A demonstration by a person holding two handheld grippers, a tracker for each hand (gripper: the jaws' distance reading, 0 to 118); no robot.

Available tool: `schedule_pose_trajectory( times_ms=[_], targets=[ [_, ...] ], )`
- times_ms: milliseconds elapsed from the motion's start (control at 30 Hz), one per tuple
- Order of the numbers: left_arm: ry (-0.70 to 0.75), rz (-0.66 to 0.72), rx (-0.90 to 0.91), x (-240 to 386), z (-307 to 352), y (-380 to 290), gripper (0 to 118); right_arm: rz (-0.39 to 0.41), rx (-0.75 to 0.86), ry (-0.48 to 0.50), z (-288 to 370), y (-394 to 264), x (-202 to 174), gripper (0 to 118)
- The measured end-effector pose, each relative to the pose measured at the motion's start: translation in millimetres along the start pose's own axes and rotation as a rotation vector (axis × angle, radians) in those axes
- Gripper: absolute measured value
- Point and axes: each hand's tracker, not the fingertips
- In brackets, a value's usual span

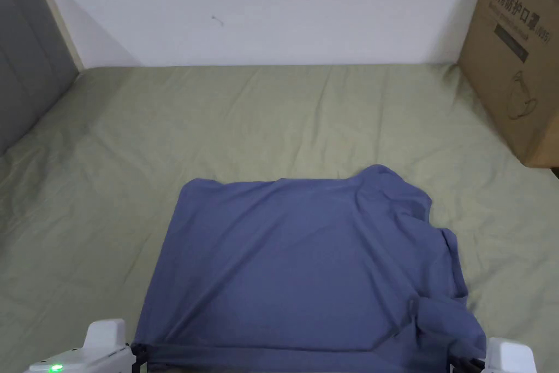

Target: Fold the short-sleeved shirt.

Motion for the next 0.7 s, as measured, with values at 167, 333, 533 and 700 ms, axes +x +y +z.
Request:
schedule_pose_trajectory(
  times_ms=[167,333,533,700],
  targets=[
    [0.027,0.009,-0.028,9,-1,2,0,0.018,-0.058,-0.052,-21,-11,-10,2],
    [0.027,0.023,-0.052,22,25,18,41,0.004,-0.039,-0.055,3,8,-16,36],
    [-0.013,0.059,0.271,42,86,59,108,0.020,0.265,-0.070,74,73,-34,95],
    [-0.042,0.047,0.543,62,136,101,108,0.094,0.535,-0.087,129,118,-62,95]
  ],
)
